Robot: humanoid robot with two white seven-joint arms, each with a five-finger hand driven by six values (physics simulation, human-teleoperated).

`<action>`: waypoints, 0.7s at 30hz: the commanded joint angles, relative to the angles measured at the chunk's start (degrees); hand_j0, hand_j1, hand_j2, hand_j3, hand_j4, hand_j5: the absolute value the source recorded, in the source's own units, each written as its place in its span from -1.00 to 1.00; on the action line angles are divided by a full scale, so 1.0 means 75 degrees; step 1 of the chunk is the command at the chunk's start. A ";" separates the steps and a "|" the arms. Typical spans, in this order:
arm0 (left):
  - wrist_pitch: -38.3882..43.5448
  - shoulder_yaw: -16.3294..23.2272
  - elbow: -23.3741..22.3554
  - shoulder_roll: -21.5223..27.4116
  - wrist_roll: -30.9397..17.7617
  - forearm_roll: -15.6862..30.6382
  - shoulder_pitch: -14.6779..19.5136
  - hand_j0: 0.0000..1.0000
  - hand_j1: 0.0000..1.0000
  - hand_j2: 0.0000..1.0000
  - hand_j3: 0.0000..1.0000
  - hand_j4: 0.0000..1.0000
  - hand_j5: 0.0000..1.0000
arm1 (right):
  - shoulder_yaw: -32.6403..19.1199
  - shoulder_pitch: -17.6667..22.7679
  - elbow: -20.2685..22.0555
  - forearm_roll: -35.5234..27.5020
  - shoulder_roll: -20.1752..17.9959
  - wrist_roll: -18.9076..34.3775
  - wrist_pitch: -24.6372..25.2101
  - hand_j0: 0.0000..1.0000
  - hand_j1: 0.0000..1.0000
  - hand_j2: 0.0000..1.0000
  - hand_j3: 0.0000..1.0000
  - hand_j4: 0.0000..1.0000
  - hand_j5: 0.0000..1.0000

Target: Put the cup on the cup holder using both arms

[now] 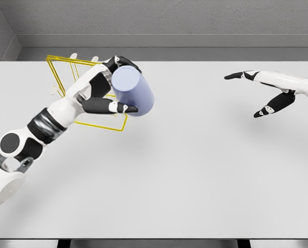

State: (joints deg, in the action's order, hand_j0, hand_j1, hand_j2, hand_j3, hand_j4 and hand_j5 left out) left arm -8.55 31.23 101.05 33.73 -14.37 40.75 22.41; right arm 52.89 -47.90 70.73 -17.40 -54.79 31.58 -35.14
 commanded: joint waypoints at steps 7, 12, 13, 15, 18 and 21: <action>0.0003 -0.0343 0.0004 0.0460 0.0029 0.0262 0.0211 -0.38 -0.38 -0.38 -0.38 -0.38 -0.38 | -0.0010 0.0000 0.0003 -0.0059 0.0005 -0.0004 0.0019 1.00 1.00 1.00 1.00 1.00 1.00; 0.0003 -0.0472 0.0004 0.0753 0.0029 0.0368 0.0234 -0.38 -0.38 -0.38 -0.38 -0.38 -0.38 | -0.0010 0.0000 -0.0009 -0.0059 -0.0007 -0.0004 0.0019 1.00 1.00 1.00 1.00 1.00 1.00; 0.0015 -0.0589 0.0004 0.0742 0.0041 0.0368 0.0234 -0.38 -0.38 -0.38 -0.38 -0.38 -0.38 | -0.0010 0.0000 0.0003 -0.0059 0.0005 -0.0004 0.0019 1.00 1.00 1.00 1.00 1.00 1.00; 0.0026 -0.0671 -0.0008 0.0753 0.0041 0.0368 0.0234 -0.38 -0.38 -0.38 -0.38 -0.38 -0.38 | -0.0010 0.0000 -0.0009 -0.0059 0.0005 -0.0004 0.0019 1.00 1.00 1.00 1.00 1.00 1.00; 0.0050 -0.0753 -0.0008 0.0835 0.0041 0.0379 0.0246 -0.38 -0.38 -0.38 -0.38 -0.38 -0.38 | -0.0010 0.0000 -0.0009 -0.0059 -0.0007 -0.0004 0.0019 1.00 1.00 1.00 1.00 1.00 1.00; 0.0085 -0.0882 -0.0031 0.0835 0.0064 0.0379 0.0246 -0.38 -0.38 -0.38 -0.38 -0.38 -0.38 | -0.0010 0.0000 -0.0009 -0.0059 -0.0007 -0.0004 0.0019 1.00 1.00 1.00 1.00 1.00 1.00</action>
State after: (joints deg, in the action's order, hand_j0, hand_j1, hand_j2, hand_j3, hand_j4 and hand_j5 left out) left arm -8.11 25.11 100.86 39.78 -14.06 43.29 24.26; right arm 52.89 -47.90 70.65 -17.40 -54.75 31.58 -35.14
